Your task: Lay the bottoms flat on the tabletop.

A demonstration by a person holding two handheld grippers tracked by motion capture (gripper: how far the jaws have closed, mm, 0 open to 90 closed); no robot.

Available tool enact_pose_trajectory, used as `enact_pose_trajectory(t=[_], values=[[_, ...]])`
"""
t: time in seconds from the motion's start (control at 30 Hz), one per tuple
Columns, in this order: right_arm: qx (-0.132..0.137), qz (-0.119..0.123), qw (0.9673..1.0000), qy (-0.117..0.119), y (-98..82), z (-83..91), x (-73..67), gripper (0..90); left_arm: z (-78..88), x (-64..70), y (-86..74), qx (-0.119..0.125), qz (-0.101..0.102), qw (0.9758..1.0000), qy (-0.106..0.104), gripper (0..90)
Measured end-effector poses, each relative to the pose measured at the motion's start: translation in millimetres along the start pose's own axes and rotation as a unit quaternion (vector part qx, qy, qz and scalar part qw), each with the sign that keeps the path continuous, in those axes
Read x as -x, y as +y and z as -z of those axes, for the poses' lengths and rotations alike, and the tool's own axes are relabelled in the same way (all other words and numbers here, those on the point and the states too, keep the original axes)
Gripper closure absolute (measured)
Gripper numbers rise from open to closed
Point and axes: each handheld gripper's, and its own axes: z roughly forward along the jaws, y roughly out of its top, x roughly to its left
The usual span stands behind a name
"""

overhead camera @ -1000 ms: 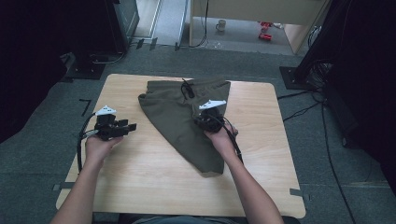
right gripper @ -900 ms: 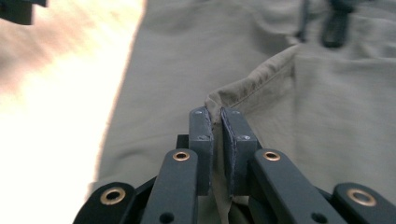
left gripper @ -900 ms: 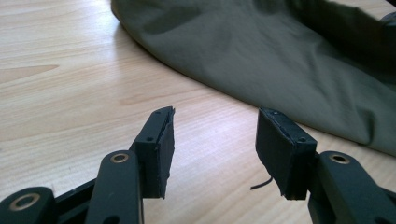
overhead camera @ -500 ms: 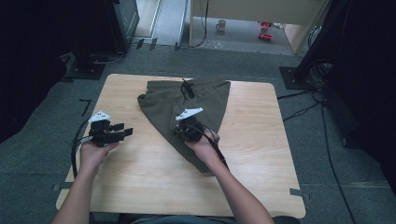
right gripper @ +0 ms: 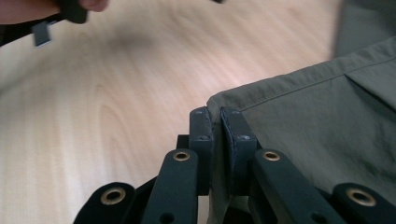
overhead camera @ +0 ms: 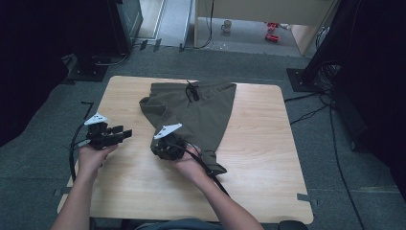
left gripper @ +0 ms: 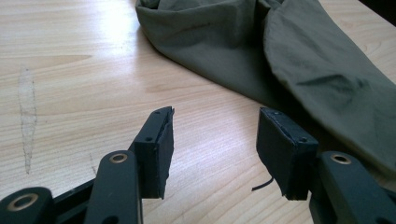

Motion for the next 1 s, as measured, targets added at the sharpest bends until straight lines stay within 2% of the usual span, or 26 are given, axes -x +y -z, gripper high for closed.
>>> enact_pose_trajectory(t=[0.17,0.4,0.53,0.63,0.73,0.83,1.0], values=[[-0.008,0.022,0.9996,0.018,1.6,-13.2,-19.9,83.5,0.8,-1.7,-0.7,-0.001,0.000,1.0000,-0.001,46.8],[-0.001,0.018,0.9981,0.059,-1.0,-28.4,-45.9,83.4,3.9,-4.3,-1.4,0.004,0.005,1.0000,0.001,46.6],[-0.003,0.036,0.9969,0.069,-4.7,-34.5,-64.0,83.4,4.2,-2.9,-1.4,0.003,0.003,1.0000,0.000,46.3],[0.000,0.039,0.9962,0.078,-7.3,-36.6,-73.9,83.3,3.5,0.1,-1.4,-0.001,-0.003,1.0000,-0.001,46.2],[0.007,0.044,0.9954,0.085,-8.6,-38.2,-83.1,83.3,1.1,2.8,-1.4,-0.006,-0.007,0.9999,-0.003,45.8],[0.004,0.049,0.9943,0.094,-10.5,-43.0,-90.9,83.2,-0.4,5.1,-1.2,-0.010,-0.010,0.9999,-0.006,45.4],[0.002,0.052,0.9931,0.106,-12.7,-46.5,-97.7,82.9,-1.5,5.2,-1.6,-0.012,-0.015,0.9998,-0.003,45.3]])
